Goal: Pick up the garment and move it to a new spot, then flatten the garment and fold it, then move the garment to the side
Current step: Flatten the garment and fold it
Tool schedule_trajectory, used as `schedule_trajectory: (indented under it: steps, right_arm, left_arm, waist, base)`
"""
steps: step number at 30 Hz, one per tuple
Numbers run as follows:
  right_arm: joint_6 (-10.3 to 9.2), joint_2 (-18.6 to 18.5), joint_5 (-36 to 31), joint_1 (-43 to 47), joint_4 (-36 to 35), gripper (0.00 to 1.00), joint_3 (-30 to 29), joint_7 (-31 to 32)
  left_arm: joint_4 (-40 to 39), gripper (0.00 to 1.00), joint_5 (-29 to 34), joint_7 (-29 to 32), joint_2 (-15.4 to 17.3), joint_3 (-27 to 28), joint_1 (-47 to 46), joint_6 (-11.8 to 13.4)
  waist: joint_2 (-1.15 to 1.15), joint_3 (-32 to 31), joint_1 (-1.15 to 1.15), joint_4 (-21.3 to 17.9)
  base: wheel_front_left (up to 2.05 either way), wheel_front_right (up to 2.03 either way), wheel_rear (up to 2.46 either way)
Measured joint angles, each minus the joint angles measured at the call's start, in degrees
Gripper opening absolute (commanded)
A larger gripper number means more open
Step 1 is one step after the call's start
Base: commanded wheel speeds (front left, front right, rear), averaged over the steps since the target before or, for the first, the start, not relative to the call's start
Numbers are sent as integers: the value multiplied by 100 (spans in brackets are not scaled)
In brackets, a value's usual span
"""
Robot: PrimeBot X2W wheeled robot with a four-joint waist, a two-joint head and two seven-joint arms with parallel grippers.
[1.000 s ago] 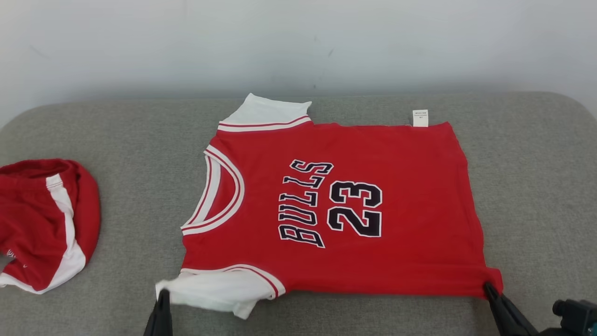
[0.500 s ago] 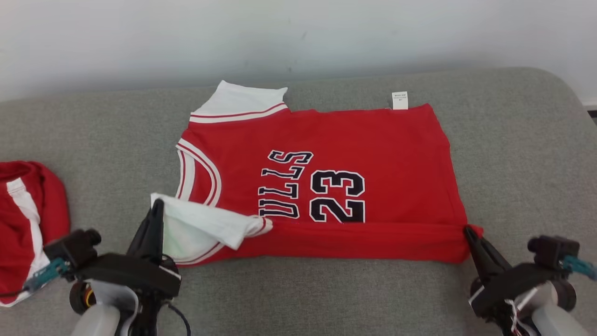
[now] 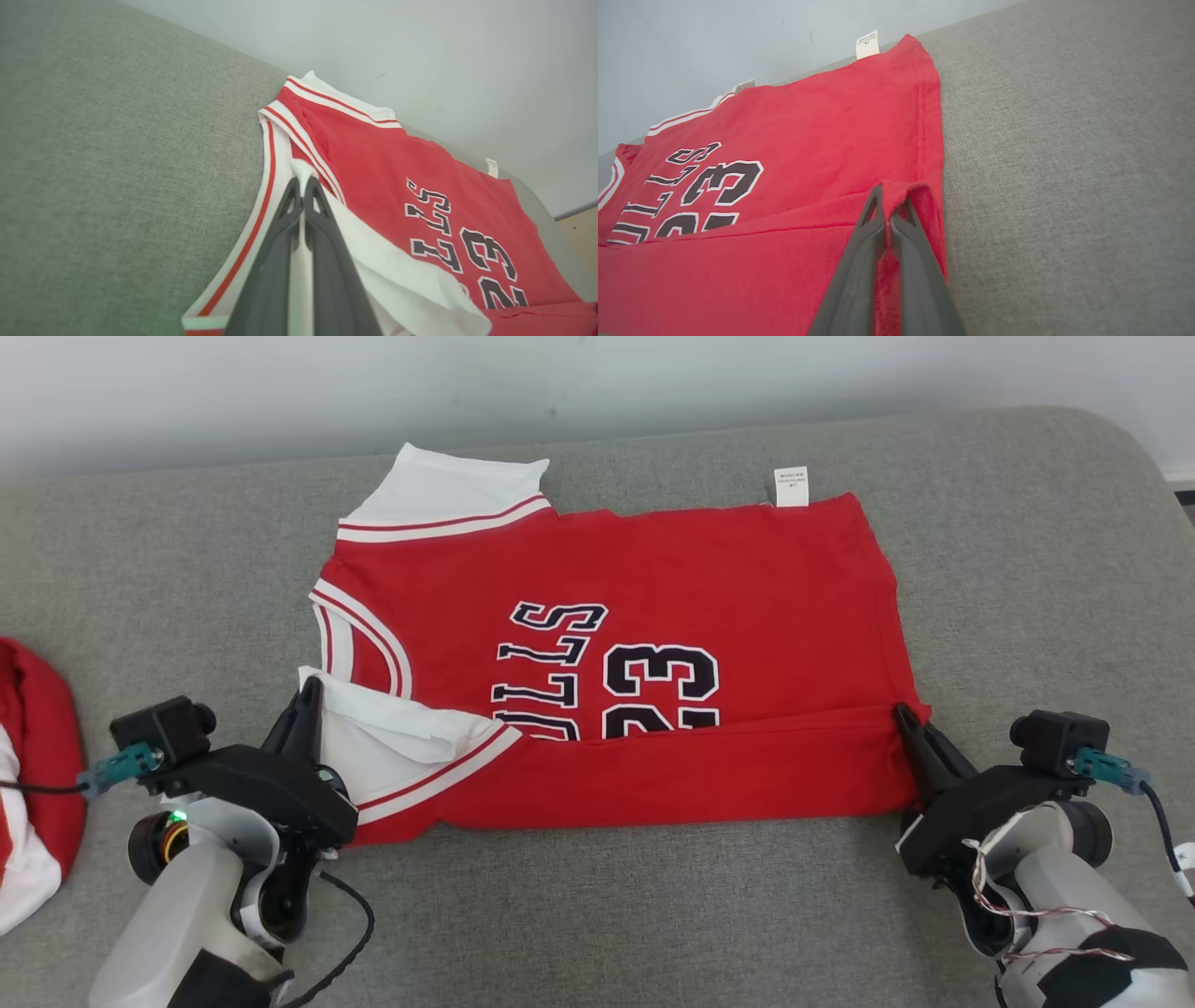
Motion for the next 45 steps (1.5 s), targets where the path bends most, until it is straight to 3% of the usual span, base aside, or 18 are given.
schedule_trajectory:
  steps: [4,5,6,7,8,15,27,38,39,40,41,45]
  right_arm:
    - [0,108,-1,-211,294,0,123,-120]
    - [0,121,0,-245,356,4,164,-137]
    - [0,136,1,-271,396,38,203,-182]
    - [0,147,3,-297,441,63,236,-236]
    - [0,158,16,-326,485,100,255,-290]
    - [0,118,138,-286,662,100,323,-613]
    - [0,-77,-213,508,527,100,83,-761]
    - [0,202,-514,595,634,100,-82,-777]
    - [0,222,-514,589,651,50,-62,-777]
    - [0,237,-514,585,671,18,-48,-778]
    - [0,246,-514,582,693,0,-42,-778]
    - [0,274,-498,597,731,0,-43,-776]
  left_arm:
    - [488,0,59,-107,-56,-93,-264,-115]
    - [598,0,59,-136,-79,-105,-312,-133]
    - [705,1,62,-155,-90,-122,-359,-165]
    - [804,44,100,-208,-96,-144,-393,-170]
    - [899,100,146,-271,-104,-170,-422,-201]
    - [1165,100,230,-704,-176,-310,-464,-312]
    - [758,100,341,-935,-120,-416,415,-323]
    - [1114,100,681,-975,-236,-570,592,-205]
    - [1170,60,680,-977,-266,-583,589,-207]
    - [1215,19,679,-977,-290,-588,577,-211]
    - [1258,0,678,-977,-314,-593,566,-213]
    - [1363,0,667,-977,-382,-623,568,-264]
  waist:
    - [0,51,0,-26]
    - [0,51,0,-27]
    - [0,46,0,-27]
    - [0,36,-1,-28]
    - [0,20,-1,-29]
    - [0,-198,-1,5]
    - [-1,-426,-2,166]
    - [0,-259,-2,201]
    - [0,-258,-2,198]
    - [0,-260,-2,196]
    - [-1,-266,-2,195]
    - [-1,-343,-2,215]
  base:
    - [0,0,0]
    - [0,0,0]
    - [0,0,0]
    - [0,0,0]
    - [0,0,0]
    - [0,0,0]
    - [0,0,0]
    - [0,0,0]
    - [0,0,0]
    - [0,0,0]
    - [0,0,0]
    - [0,0,0]
